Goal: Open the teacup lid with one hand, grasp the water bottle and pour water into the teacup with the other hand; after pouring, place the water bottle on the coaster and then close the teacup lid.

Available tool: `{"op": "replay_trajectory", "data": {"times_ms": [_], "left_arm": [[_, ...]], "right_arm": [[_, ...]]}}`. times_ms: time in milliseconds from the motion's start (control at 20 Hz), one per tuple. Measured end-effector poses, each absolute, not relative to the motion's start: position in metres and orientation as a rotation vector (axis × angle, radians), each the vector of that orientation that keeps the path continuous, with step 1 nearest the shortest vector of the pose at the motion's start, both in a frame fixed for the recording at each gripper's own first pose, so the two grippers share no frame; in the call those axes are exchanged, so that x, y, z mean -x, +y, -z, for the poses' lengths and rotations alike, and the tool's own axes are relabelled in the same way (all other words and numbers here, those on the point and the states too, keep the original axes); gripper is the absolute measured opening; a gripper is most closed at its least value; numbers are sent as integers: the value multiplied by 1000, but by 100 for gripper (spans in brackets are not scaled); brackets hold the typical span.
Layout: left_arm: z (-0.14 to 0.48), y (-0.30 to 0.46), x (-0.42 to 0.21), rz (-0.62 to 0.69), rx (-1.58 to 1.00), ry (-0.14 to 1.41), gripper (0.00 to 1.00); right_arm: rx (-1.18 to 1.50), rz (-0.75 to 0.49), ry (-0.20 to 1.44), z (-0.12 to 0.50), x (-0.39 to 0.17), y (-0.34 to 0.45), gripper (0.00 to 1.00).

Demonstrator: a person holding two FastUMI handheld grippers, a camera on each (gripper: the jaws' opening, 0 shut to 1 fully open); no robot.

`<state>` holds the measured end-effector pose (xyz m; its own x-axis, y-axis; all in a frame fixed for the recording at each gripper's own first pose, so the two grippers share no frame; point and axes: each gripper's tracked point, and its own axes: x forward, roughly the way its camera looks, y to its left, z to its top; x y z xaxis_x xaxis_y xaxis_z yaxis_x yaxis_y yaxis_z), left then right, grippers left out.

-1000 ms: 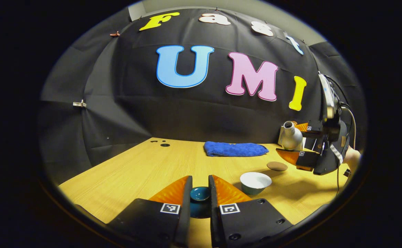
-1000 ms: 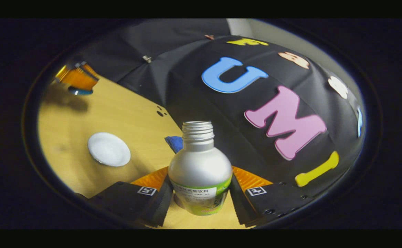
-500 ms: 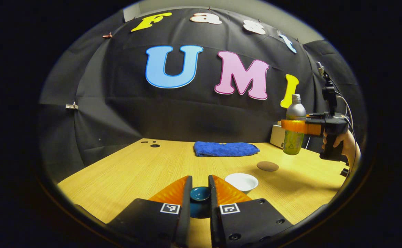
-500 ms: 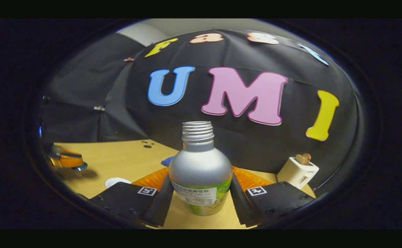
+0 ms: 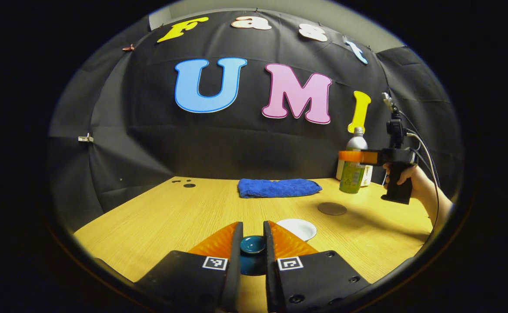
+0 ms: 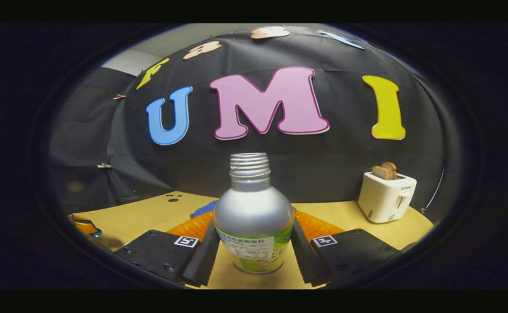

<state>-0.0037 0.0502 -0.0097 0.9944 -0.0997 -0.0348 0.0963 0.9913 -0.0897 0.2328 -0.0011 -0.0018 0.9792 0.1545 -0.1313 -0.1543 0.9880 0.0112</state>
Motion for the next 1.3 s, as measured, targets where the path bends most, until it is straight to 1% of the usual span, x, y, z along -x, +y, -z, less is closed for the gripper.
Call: {"op": "replay_trajectory", "data": {"times_ms": [300,600,750,850,900,950,1100,1200,1250,1300], "left_arm": [[13,55,2,83,88,49,28],[18,56,-2,83,104,59,27],[19,56,-5,86,97,61,27],[21,56,-6,86,99,66,28],[22,56,-6,87,101,68,27],[22,56,-6,87,102,68,28],[23,56,-7,86,106,70,28],[22,55,-6,88,105,70,28],[23,55,-6,88,103,70,28],[22,54,-6,89,101,68,28]], "right_arm": [[-8,-168,141,32,-256,-3,81],[31,-178,181,60,-262,-1,82],[22,-178,176,64,-264,1,82],[15,-177,173,64,-265,0,82],[13,-178,173,64,-265,0,80],[12,-177,178,65,-265,0,84],[-8,-175,197,67,-259,-2,85],[-15,-166,197,66,-260,-3,96],[-11,-160,199,65,-259,-5,99],[-4,-157,204,66,-258,-6,99]]}}
